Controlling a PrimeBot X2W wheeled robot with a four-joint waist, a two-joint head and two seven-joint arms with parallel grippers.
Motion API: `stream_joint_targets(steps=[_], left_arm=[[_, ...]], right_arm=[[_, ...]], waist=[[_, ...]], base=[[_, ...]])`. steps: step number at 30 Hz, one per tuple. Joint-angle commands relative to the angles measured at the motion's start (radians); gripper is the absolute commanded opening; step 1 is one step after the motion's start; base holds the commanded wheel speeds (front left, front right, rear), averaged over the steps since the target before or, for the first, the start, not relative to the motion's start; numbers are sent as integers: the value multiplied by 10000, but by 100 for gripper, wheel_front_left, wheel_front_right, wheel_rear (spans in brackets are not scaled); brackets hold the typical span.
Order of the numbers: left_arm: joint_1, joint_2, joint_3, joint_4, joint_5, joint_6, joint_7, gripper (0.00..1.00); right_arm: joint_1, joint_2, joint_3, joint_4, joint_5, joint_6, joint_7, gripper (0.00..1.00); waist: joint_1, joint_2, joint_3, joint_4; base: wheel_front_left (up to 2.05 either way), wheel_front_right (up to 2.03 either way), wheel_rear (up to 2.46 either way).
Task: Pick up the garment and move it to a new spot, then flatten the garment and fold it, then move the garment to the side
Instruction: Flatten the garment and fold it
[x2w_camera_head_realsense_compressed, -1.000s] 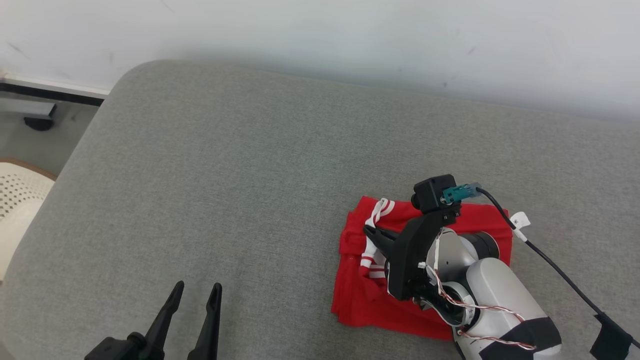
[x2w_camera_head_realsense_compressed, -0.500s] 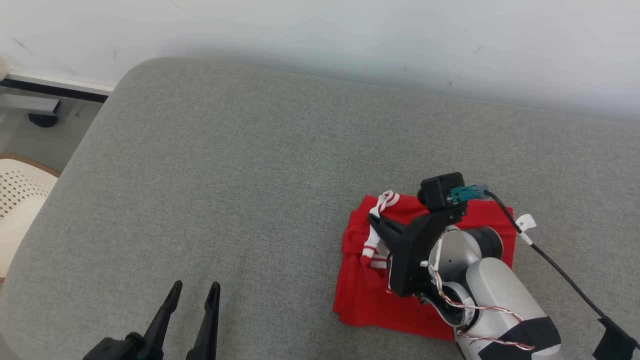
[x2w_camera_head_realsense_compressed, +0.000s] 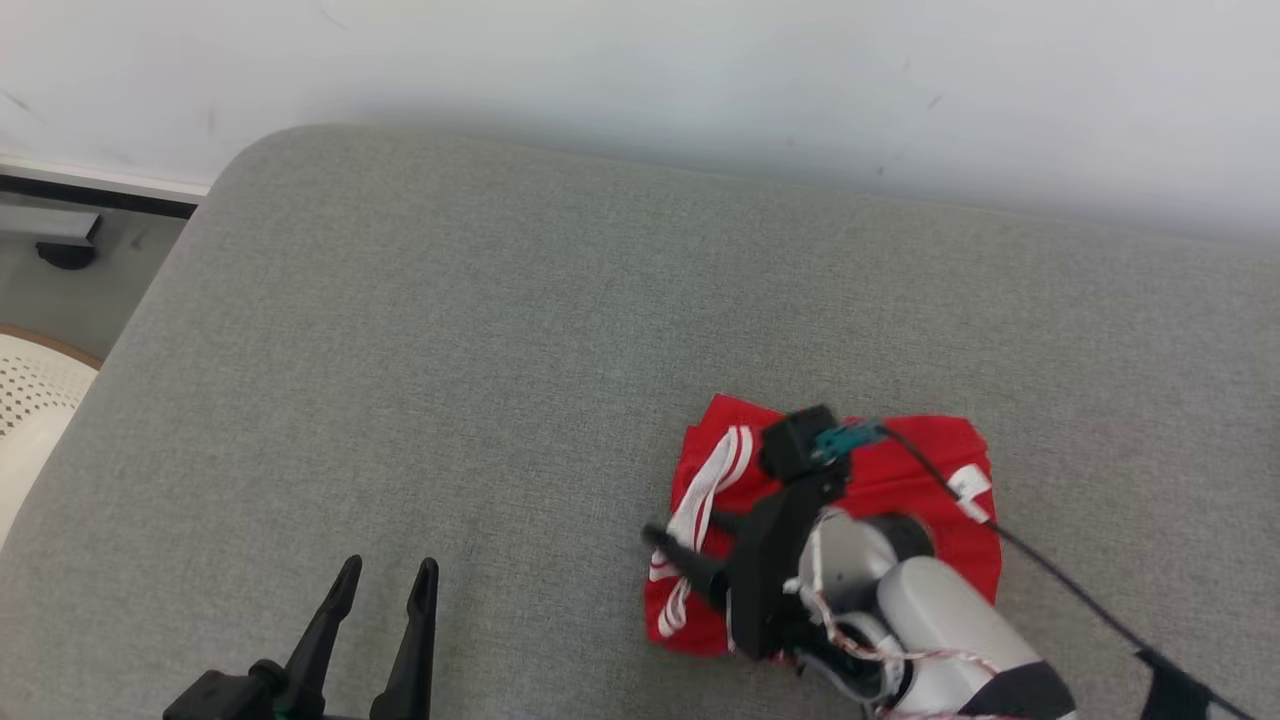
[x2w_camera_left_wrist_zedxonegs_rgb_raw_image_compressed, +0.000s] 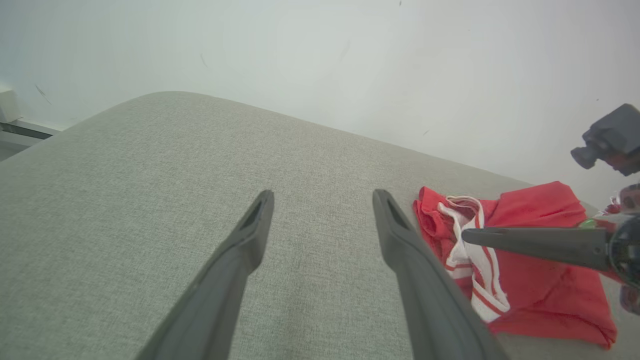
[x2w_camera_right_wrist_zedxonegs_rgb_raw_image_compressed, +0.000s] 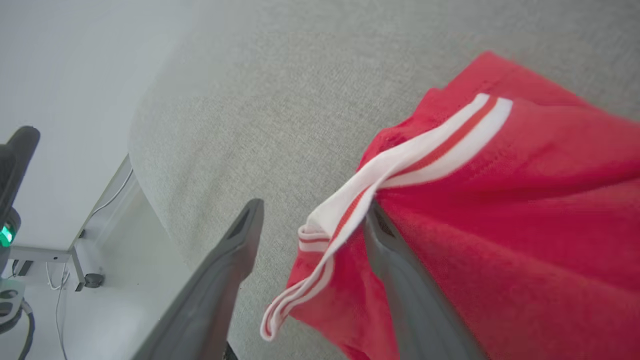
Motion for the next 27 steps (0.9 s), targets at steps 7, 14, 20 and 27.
stream_joint_targets(steps=[7, 14, 20, 27], left_arm=[[270, 166, 132, -185, -58, 157, -41, 100], [408, 208, 131, -330, -118, 241, 17, 100], [373, 198, 67, -406, -117, 321, 52, 100], [148, 126, -71, -285, -129, 298, 72, 100]], right_arm=[[-339, -30, -1540, -884, -730, -26, -507, 100], [407, -27, -2055, -1964, -1318, -26, 1179, 100], [533, -21, -2872, -2910, -2837, -26, 1161, 100], [-177, -141, -2583, -2527, -3808, -26, 1502, 100]], waist=[[0, -1, -200, -249], [0, -1, -381, -475], [0, -1, -408, -550], [0, -1, -420, -401]], base=[[0, 0, 0], [0, 0, 0], [0, 0, 0], [0, 0, 0]])
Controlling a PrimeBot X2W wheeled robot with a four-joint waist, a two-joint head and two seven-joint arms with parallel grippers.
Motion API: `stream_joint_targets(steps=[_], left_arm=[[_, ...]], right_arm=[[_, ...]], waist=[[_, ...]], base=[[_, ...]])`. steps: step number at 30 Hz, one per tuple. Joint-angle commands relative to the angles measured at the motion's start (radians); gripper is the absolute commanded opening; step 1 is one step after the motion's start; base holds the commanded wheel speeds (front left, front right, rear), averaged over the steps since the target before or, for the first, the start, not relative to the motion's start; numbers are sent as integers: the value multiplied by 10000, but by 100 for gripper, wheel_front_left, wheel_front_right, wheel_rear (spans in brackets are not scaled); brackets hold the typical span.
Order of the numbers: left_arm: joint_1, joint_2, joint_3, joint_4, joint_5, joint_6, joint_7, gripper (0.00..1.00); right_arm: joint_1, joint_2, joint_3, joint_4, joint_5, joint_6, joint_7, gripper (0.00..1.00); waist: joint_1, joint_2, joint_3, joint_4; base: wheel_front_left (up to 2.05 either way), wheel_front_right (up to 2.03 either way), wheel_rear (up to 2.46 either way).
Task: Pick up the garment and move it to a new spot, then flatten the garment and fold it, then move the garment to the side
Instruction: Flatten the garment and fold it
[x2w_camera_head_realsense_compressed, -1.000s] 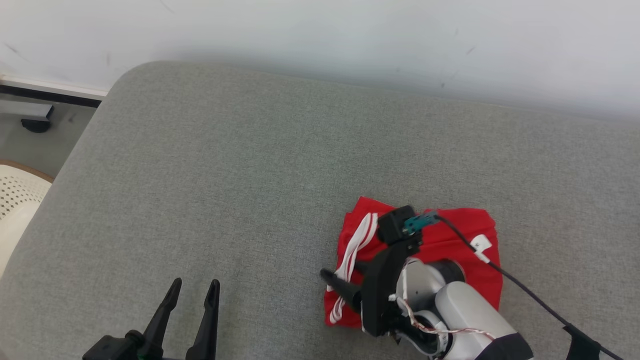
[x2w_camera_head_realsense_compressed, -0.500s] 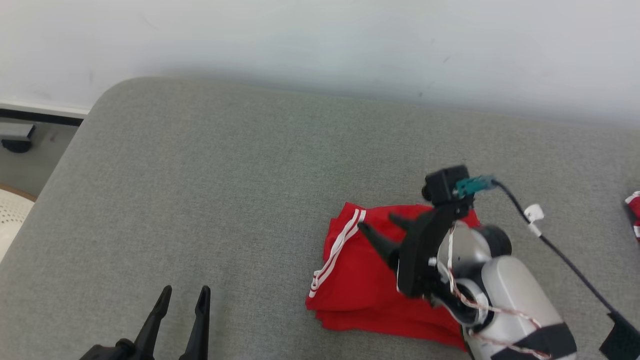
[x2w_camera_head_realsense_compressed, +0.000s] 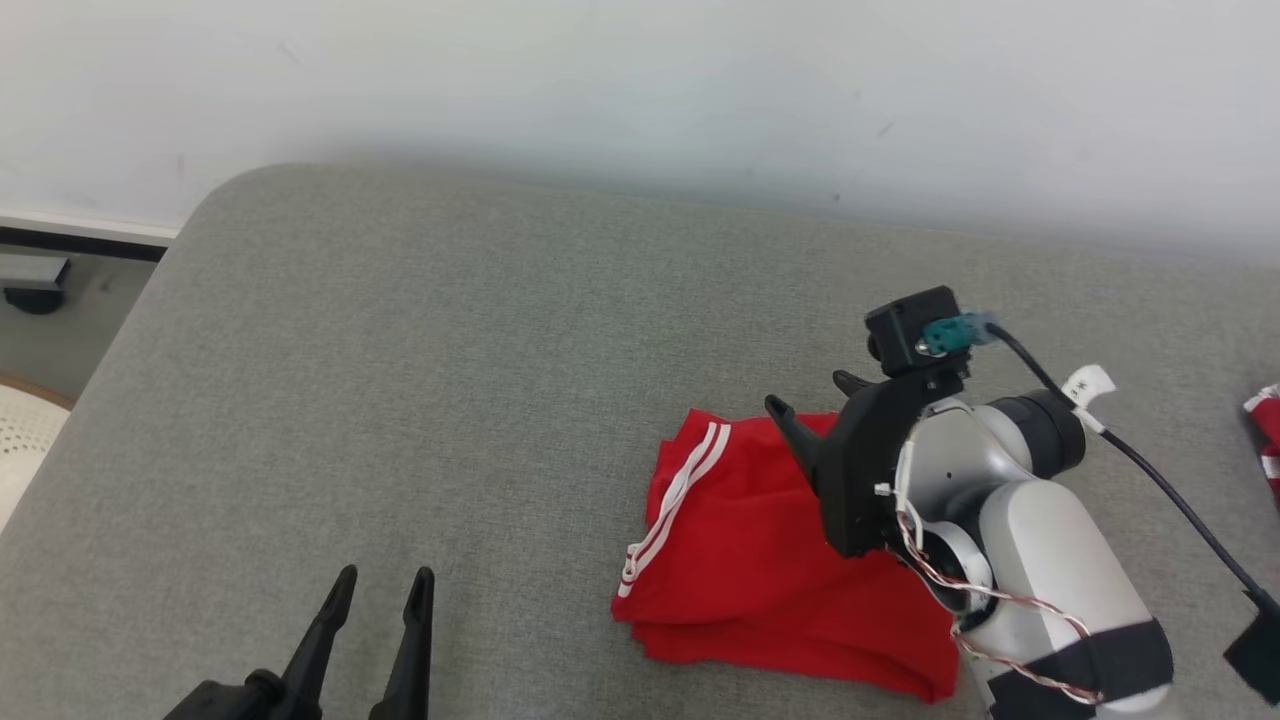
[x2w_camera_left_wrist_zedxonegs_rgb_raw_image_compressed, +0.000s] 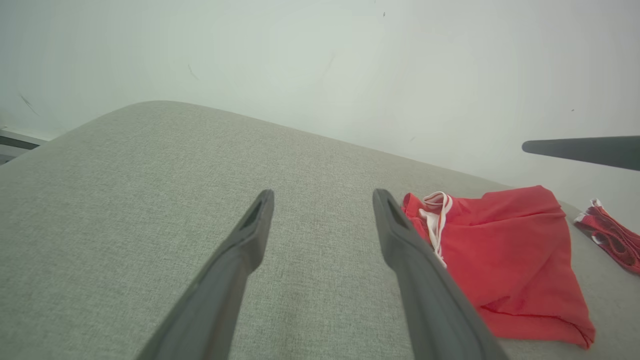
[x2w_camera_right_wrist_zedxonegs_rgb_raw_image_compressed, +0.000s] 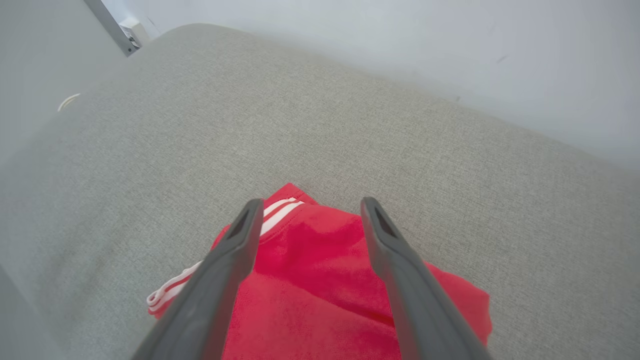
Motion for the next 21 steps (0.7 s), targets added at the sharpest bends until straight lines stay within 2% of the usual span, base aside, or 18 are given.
stream_joint_targets(steps=[1, 13, 21], left_arm=[[-136, -27, -44, 43, -21, -13, -11, 100], [-159, -136, -250, 249, -53, -179, -165, 100], [-233, -135, -230, 379, -83, -224, -232, 100]], right_arm=[[-174, -118, 69, 181, -96, -26, 26, 100], [-1734, -339, 694, 3142, -244, -26, 651, 100], [-1933, -413, 797, 4095, -308, -26, 540, 100]], waist=[[2, 0, 27, 103], [2, 0, 353, 942], [2, 0, 535, 1170]], base=[[0, 0, 0], [0, 0, 0], [0, 0, 0]])
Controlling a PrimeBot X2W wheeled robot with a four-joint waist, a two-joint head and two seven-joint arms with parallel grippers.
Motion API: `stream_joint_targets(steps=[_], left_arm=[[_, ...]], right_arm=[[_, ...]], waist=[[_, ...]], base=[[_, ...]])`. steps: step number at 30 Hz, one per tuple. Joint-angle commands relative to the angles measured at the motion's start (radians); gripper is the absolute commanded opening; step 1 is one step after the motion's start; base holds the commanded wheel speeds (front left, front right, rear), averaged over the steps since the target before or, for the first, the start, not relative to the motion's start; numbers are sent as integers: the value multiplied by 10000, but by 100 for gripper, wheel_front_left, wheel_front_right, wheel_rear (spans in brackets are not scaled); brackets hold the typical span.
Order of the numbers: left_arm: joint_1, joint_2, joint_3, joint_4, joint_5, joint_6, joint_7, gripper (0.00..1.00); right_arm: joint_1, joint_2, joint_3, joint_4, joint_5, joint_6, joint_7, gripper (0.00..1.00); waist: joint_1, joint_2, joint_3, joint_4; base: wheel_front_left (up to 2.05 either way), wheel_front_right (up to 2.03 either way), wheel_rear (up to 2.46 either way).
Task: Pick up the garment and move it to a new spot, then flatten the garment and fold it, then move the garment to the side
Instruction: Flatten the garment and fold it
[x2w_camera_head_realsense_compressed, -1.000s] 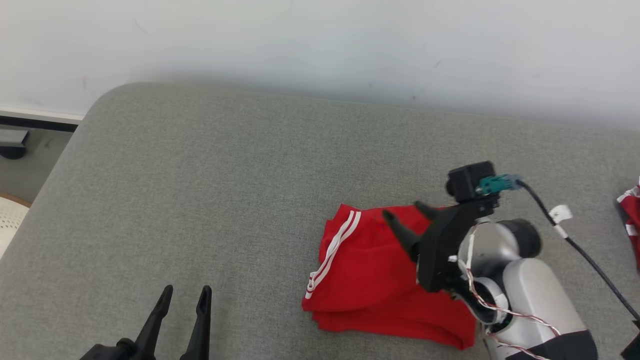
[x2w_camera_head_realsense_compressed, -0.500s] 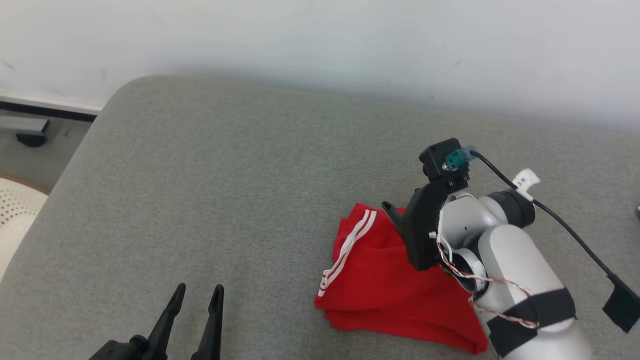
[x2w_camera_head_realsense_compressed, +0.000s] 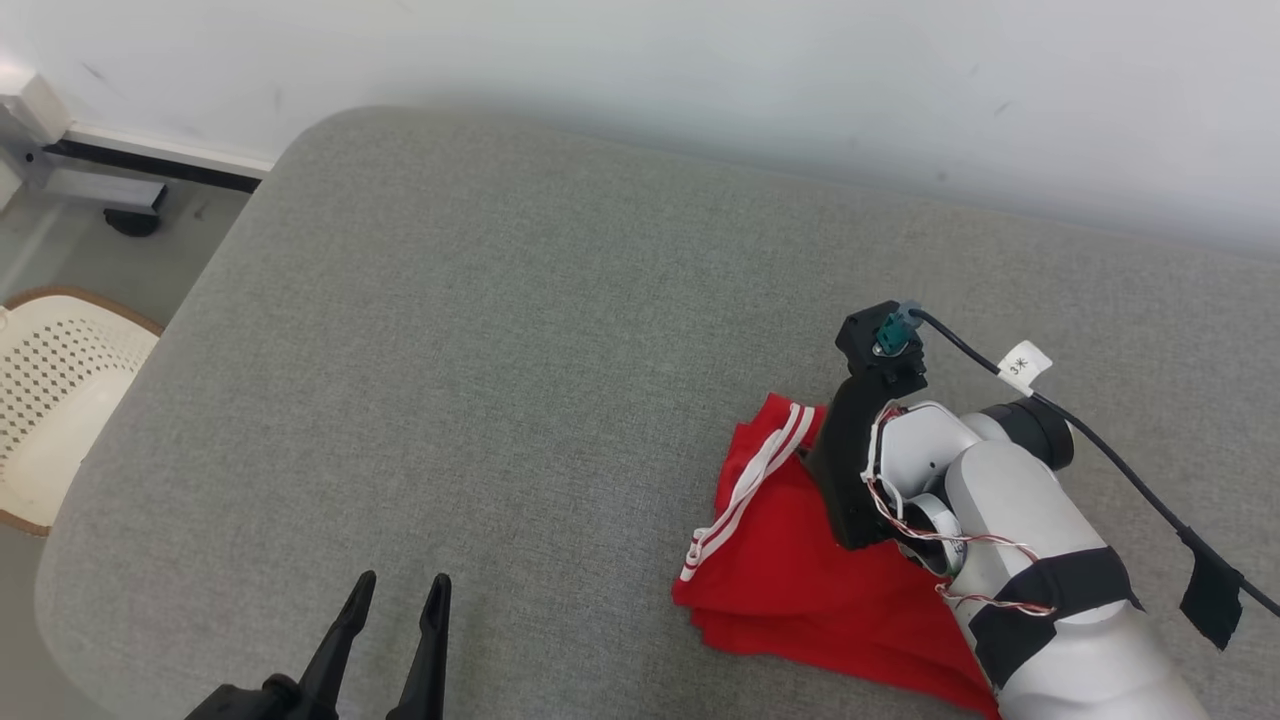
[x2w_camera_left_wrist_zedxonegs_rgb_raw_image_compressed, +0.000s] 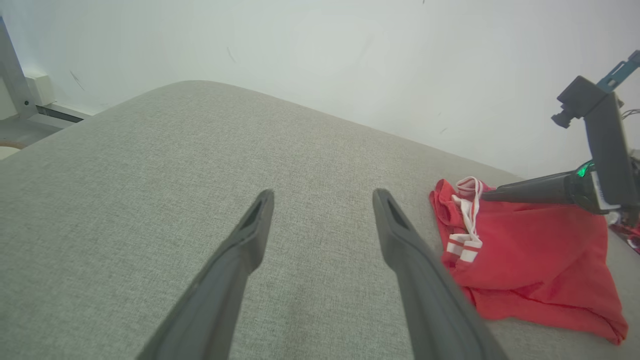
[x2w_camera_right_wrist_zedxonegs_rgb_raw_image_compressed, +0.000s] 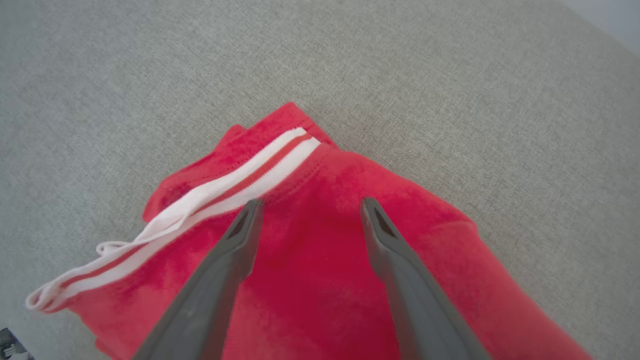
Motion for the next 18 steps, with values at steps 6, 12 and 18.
stream_joint_targets(steps=[6, 12, 18], left_arm=[[-188, -39, 78, 48, -42, -64, -114, 100], [-249, -86, 117, 96, -11, -71, -140, 100], [-382, -115, 106, 152, 49, -81, -165, 100]], right_arm=[[-152, -123, 176, 444, -243, -26, -437, 7], [-190, -215, 542, 320, -200, -27, -1249, 0], [-240, -157, 534, 121, -317, -27, -2117, 0]], waist=[[-1, -1, 276, 53], [-1, -1, 426, -7], [-1, -1, 419, -61]], base=[[0, 0, 0], [0, 0, 0], [0, 0, 0]])
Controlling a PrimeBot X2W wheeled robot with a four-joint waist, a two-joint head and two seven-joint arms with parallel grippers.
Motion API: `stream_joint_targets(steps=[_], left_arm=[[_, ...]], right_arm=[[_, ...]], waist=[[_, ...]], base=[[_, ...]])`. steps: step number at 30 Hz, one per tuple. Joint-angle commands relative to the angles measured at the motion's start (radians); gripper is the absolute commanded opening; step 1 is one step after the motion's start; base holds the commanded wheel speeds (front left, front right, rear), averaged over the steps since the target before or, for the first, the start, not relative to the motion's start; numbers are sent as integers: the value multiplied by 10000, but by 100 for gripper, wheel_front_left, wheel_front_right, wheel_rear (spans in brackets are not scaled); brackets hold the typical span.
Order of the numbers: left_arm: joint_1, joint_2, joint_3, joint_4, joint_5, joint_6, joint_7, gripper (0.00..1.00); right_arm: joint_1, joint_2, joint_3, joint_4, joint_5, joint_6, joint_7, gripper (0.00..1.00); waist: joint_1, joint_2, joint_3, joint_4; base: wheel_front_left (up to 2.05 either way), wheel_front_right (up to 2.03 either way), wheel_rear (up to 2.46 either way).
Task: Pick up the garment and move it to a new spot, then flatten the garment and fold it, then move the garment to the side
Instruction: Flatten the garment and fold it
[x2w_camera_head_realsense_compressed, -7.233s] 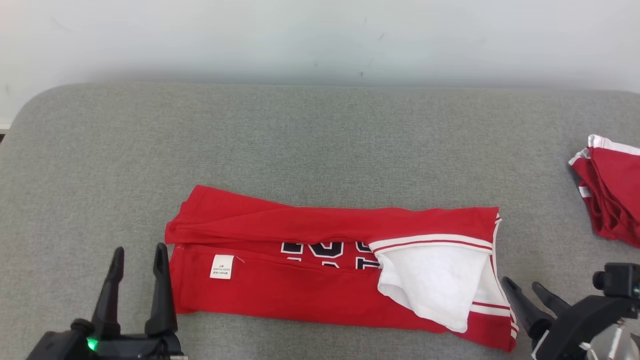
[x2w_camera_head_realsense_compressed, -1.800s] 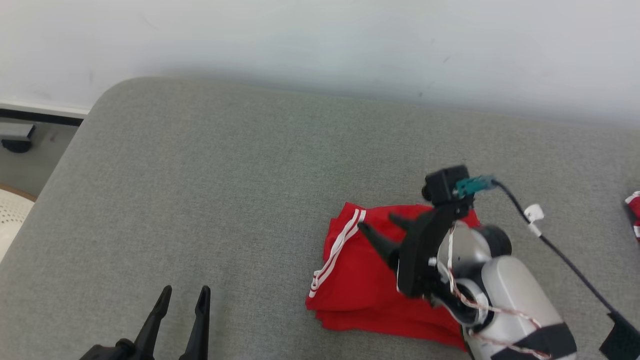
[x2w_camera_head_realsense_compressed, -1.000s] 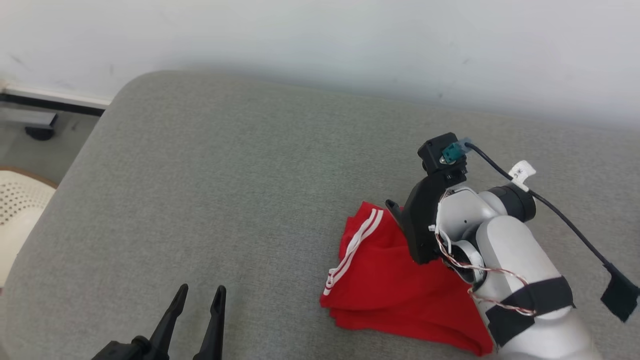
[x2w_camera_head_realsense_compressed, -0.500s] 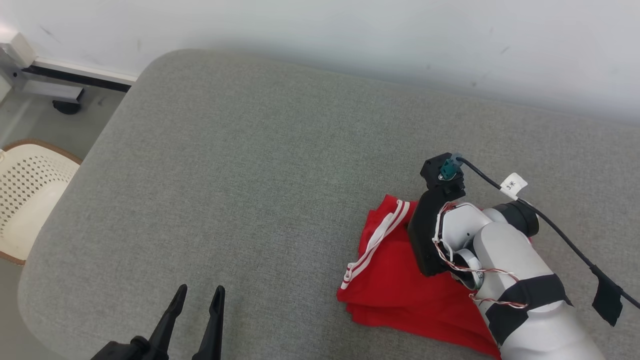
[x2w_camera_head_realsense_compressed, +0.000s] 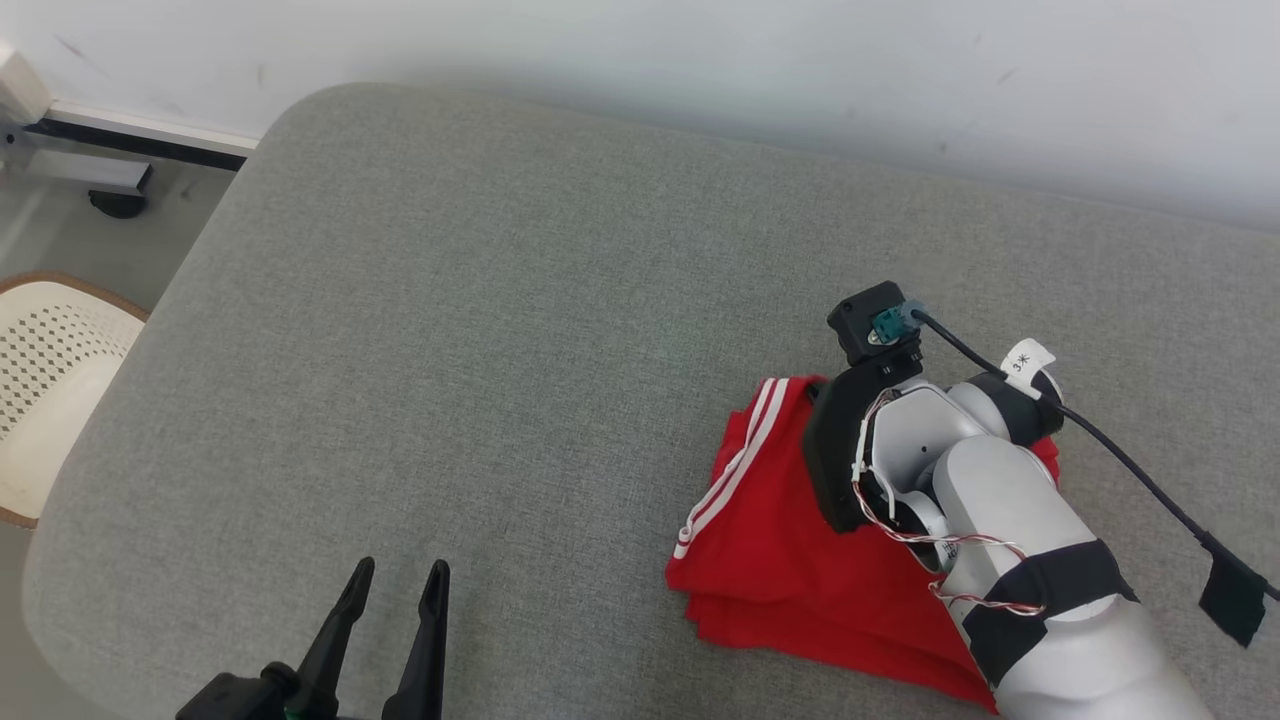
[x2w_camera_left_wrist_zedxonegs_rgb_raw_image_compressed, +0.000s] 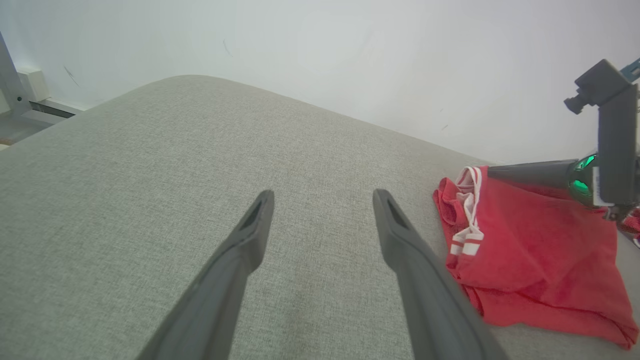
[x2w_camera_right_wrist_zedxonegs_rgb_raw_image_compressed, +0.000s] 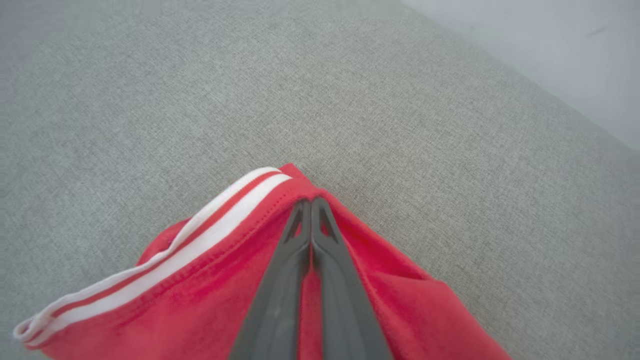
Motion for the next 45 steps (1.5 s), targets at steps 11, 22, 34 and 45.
stream_joint_targets(steps=[11, 22, 34, 45], left_arm=[[-259, -55, -40, 112, 57, 27, -83, 100], [-212, 2, -106, 218, -4, 55, -82, 100], [339, 294, 40, -91, -96, 252, 42, 100], [645, 413, 1, -176, -171, 390, 219, 100]], right_arm=[[-251, 182, 422, -84, 14, -27, -1757, 0], [100, 105, 1052, 830, 1121, -27, -809, 100], [2374, -1489, 706, -2812, 2131, -27, 1221, 100], [6044, -592, -2364, -6329, 1410, -27, 1151, 100]], waist=[[-1, -1, 35, 94], [-1, -1, -180, 282], [-1, -1, -802, -89], [-1, -1, -1403, -739]], base=[[0, 0, 0], [0, 0, 0], [0, 0, 0], [0, 0, 0]])
